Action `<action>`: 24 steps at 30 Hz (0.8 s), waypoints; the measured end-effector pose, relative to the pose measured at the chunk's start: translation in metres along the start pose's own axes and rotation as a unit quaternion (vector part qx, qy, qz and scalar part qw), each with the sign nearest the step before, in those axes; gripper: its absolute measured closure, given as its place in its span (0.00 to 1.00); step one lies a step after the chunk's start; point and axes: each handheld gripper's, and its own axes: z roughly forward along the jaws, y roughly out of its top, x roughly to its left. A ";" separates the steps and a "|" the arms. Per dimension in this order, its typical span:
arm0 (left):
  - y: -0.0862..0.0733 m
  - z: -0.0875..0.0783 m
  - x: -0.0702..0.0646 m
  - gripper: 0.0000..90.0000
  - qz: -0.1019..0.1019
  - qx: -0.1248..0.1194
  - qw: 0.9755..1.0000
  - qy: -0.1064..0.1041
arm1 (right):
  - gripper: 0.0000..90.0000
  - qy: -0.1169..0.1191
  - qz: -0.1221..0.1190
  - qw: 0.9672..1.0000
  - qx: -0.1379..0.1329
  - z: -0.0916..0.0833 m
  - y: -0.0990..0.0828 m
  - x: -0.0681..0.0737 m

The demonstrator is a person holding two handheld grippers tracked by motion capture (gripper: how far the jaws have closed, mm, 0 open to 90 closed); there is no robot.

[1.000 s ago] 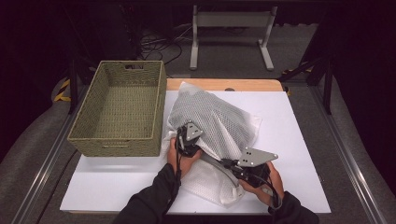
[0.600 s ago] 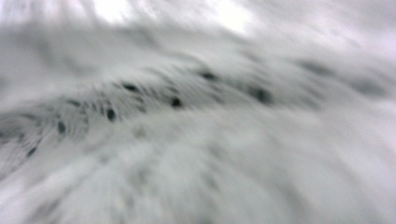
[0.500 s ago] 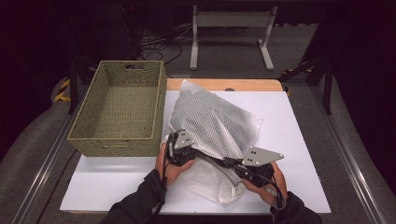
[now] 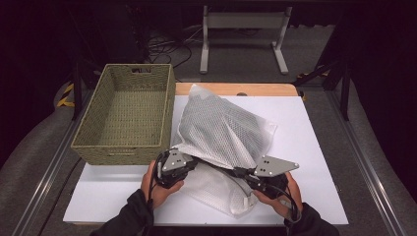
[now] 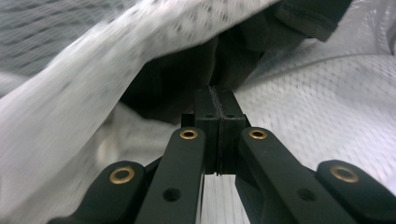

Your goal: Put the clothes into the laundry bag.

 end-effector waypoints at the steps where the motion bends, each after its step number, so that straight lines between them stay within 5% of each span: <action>1: 0.002 0.006 -0.001 1.00 0.001 0.002 1.000 0.002 | 1.00 0.002 -0.001 1.000 0.003 0.002 -0.001 0.001; 6: 0.013 0.037 0.000 1.00 -0.007 0.002 1.000 0.011 | 1.00 0.014 -0.009 1.000 0.021 0.011 -0.005 0.005; 8: 0.016 0.044 0.005 1.00 -0.016 -0.001 0.999 0.033 | 1.00 0.020 -0.011 0.999 0.028 0.012 -0.006 0.006; 11: 0.016 0.048 0.013 1.00 -0.040 -0.007 0.997 0.072 | 1.00 0.025 -0.009 0.999 0.034 0.012 -0.007 0.005; 14: 0.012 0.046 0.021 1.00 -0.067 -0.010 0.995 0.071 | 1.00 0.022 -0.011 0.999 0.040 0.013 -0.008 0.005; 16: 0.011 0.040 0.020 1.00 -0.060 -0.011 0.997 0.057 | 1.00 0.019 -0.011 0.999 0.039 0.013 -0.008 0.004; 19: 0.010 0.024 0.011 0.99 -0.019 0.002 0.998 0.059 | 1.00 0.014 -0.011 0.999 0.033 0.010 -0.007 0.003; 24: -0.004 -0.006 -0.002 0.88 -0.002 0.020 0.999 0.044 | 1.00 0.008 -0.002 1.000 0.016 -0.001 -0.005 0.000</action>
